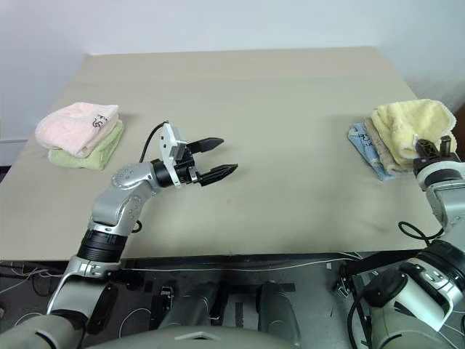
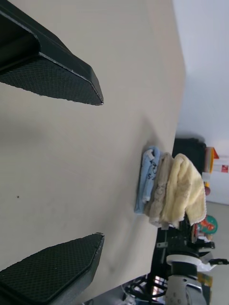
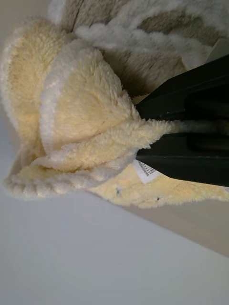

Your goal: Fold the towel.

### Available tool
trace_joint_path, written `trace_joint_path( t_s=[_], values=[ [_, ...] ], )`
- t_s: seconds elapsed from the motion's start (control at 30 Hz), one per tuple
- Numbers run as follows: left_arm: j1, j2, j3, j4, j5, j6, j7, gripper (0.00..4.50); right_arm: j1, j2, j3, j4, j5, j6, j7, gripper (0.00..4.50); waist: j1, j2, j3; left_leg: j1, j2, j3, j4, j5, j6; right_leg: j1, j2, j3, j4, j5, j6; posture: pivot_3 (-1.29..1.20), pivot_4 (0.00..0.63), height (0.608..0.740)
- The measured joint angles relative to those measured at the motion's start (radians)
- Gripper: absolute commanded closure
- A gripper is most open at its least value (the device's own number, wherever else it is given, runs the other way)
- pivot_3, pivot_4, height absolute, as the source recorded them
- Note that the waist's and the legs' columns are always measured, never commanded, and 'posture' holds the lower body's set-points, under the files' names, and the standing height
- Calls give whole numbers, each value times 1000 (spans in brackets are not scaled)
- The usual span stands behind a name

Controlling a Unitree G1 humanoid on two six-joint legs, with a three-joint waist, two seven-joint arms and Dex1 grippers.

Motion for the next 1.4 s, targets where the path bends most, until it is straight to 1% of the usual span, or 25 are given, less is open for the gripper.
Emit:
trace_joint_path(
  t_s=[0.1,0.2,0.33,0.47,0.5,0.57,0.67,0.7,0.97,1.17,1.4],
  values=[
    [0,-2,0,2,0,0,1,0,-17,-2,31,39,-14,-21,12,4471,0,0,0,0,0,0,0,0,0,0,0,0,0,0,0,0,150,740],
    [0,-1,-1,2,0,2,3,0,-48,-15,61,124,-63,-73,17,4471,2,0,0,0,0,0,0,0,0,1,0,0,0,0,0,0,150,740],
    [0,0,0,2,0,6,5,0,-78,-37,75,199,-98,-112,34,3378,2,0,0,0,0,0,0,0,0,1,0,0,0,0,0,0,150,740],
    [1,0,0,-3,-1,26,15,0,-104,-47,75,254,-118,-148,48,2044,1,0,0,0,0,0,0,0,0,1,0,0,0,0,0,0,150,740],
    [2,1,0,-10,-1,29,20,0,-106,-49,74,260,-119,-153,48,1771,1,0,0,0,0,0,0,0,0,1,0,0,0,0,0,0,150,740],
    [4,1,0,-30,-1,36,28,0,-110,-60,73,275,-120,-159,52,1041,2,0,0,0,0,0,0,0,0,1,0,0,0,0,0,0,150,740],
    [16,5,-1,-46,-1,47,33,0,-111,-78,62,285,-119,-163,53,101,2,0,0,0,0,0,0,0,0,1,0,0,0,0,0,0,150,740],
    [21,7,-1,-49,-1,49,34,0,-111,-82,52,289,-117,-164,53,43,2,0,0,0,0,0,0,0,0,1,0,0,0,0,0,0,150,740],
    [22,6,-7,-48,-1,46,30,0,-108,-111,0,289,-64,-114,62,43,3,0,0,0,0,0,0,0,0,1,0,0,0,0,0,0,150,740],
    [26,-2,-11,-34,-1,31,21,0,-79,-126,-26,223,1,-38,71,43,3,0,0,0,0,0,0,0,0,1,0,0,0,0,0,0,150,740],
    [29,-1,-14,5,0,4,1,0,-32,-168,-59,211,4,-34,77,43,4,0,0,0,0,0,0,0,0,1,0,0,0,0,0,0,150,740]
  ],
)
